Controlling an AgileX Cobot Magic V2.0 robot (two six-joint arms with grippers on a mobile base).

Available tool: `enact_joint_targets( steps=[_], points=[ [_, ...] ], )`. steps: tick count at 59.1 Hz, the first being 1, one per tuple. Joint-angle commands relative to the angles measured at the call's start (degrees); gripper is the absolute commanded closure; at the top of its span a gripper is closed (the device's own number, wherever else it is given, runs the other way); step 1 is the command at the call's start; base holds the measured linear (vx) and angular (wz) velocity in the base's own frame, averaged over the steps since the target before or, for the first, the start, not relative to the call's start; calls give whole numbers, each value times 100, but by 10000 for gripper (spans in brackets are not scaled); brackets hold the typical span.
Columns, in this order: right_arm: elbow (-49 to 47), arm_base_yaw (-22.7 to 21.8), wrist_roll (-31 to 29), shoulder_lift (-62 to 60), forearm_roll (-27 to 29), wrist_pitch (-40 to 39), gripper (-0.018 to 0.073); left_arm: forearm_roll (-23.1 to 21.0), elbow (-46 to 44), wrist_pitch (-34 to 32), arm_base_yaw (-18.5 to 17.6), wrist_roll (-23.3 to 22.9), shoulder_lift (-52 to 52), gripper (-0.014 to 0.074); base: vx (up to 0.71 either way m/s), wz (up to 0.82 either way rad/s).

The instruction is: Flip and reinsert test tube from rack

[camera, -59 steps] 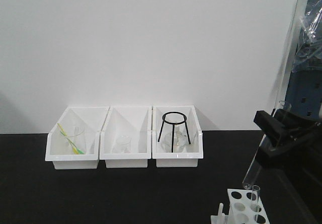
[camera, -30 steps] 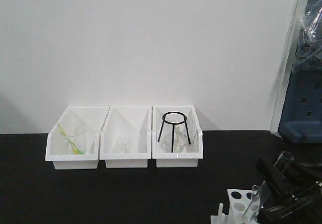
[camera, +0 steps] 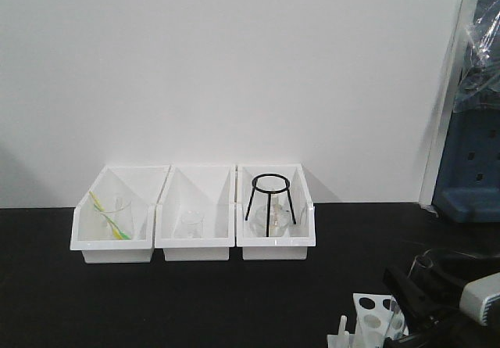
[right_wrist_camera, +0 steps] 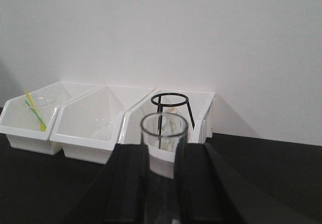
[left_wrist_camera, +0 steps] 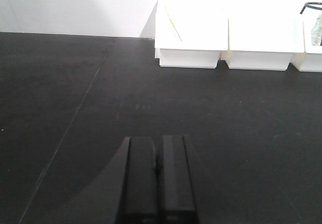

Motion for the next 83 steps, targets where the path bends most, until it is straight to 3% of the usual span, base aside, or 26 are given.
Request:
enact_joint_targets(
  steps=[1,14,34,63,72,83],
  points=[
    [-153,-17,-55,50,6,-516,568,-26,12,-486,-20,-2,-57,603,0,0],
    [-153,-17,-57,609,-293,-733,568,-26,12,-486,-20,-2,-57,603,0,0],
    [-153,-17,-57,1282,-276,-1290,568,-26,12,-486,-20,-2,-57,603,0,0],
    [-137,-17,-206,1581,-255,-1285,557,-26,12,-486,-20,-2,-57,603,0,0],
    [-137,-17,-206,1581,-255,-1285,484,-26,12,-486,-20,-2,-57,603,0,0],
    [-137,-17,-201,1581,-275,-1394,306,-26,12,-486,-20,-2,-57,603,0,0]
  ],
)
